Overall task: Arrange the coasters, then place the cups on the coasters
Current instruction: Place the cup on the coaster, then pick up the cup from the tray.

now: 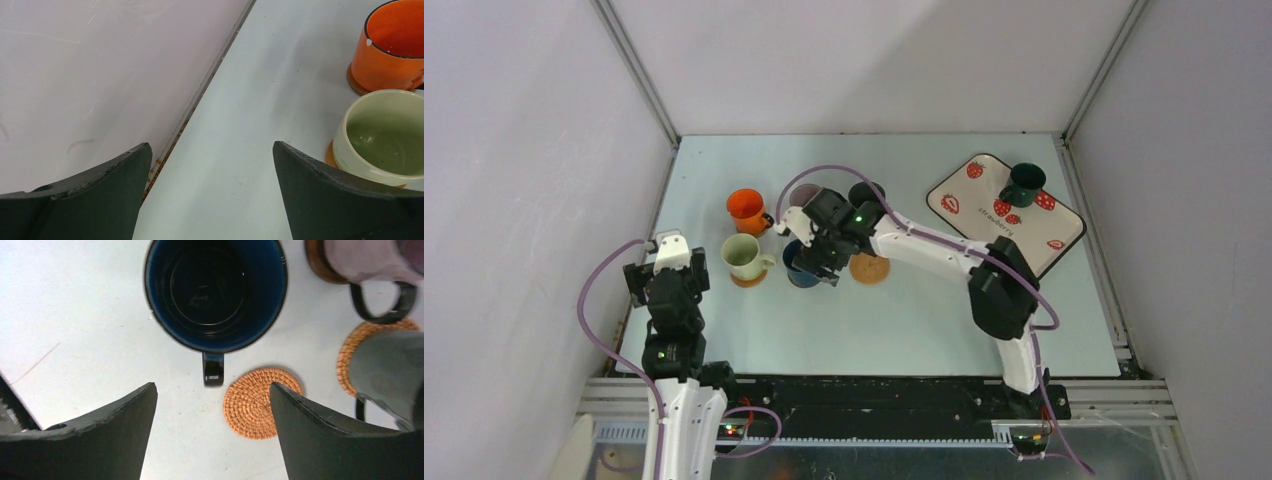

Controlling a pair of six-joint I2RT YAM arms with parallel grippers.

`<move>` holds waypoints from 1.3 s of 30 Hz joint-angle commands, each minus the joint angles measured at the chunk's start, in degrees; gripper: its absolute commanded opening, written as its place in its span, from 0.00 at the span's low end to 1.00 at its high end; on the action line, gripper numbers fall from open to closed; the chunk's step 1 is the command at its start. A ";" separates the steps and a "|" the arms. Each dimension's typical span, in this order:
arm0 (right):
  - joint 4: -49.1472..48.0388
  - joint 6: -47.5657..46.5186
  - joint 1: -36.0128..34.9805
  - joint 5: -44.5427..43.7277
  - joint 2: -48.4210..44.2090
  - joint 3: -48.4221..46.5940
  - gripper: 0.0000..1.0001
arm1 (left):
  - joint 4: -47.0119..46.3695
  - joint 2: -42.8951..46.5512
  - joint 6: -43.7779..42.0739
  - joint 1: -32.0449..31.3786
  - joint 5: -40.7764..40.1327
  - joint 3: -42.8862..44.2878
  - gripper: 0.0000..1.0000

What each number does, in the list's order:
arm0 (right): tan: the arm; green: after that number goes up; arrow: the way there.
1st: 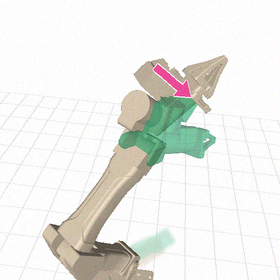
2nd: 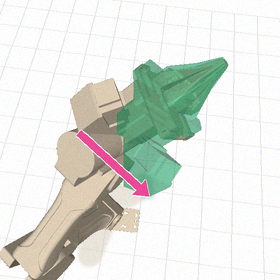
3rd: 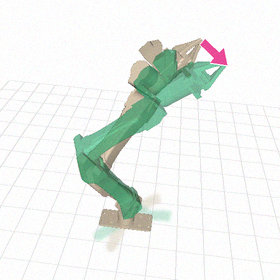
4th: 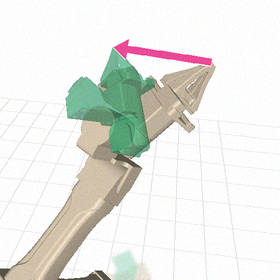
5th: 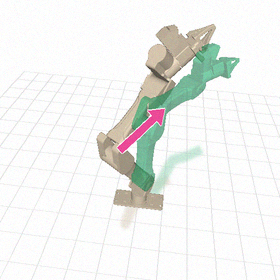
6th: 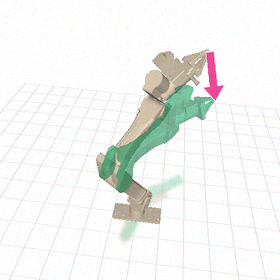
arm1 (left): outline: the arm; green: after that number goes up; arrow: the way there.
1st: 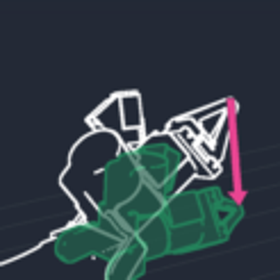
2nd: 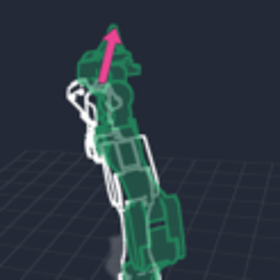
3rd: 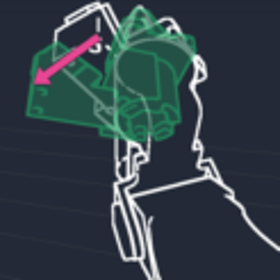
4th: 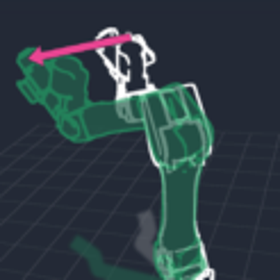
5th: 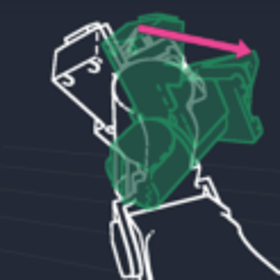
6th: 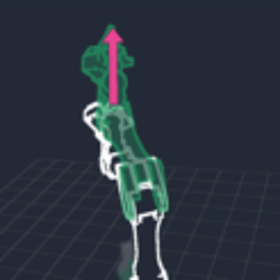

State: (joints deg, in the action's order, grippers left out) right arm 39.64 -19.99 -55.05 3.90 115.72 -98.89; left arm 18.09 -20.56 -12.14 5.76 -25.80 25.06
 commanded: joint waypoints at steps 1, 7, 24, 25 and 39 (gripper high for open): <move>1.35 -2.46 0.68 2.04 -10.22 -1.19 0.89 | -1.64 0.10 -0.61 0.35 -0.21 0.24 0.98; 0.97 -2.16 7.84 2.47 -23.28 0.46 0.95 | -1.35 0.20 -0.57 0.29 0.16 0.44 0.98; -15.23 16.49 49.85 -19.30 -29.59 19.92 0.99 | 0.60 0.25 0.27 0.28 2.75 1.83 0.98; -16.66 16.88 50.38 -20.70 -28.84 19.99 0.99 | 0.69 0.25 0.27 0.29 3.03 1.83 0.98; -32.44 6.43 46.93 -45.25 -6.93 9.27 0.99 | 0.52 -0.01 0.11 0.31 4.79 1.39 0.98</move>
State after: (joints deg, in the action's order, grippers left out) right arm 13.67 -9.54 -7.05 -32.91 102.91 -82.70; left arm 19.86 -20.56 -12.08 5.76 -21.91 25.06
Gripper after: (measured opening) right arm 0.993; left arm 0.985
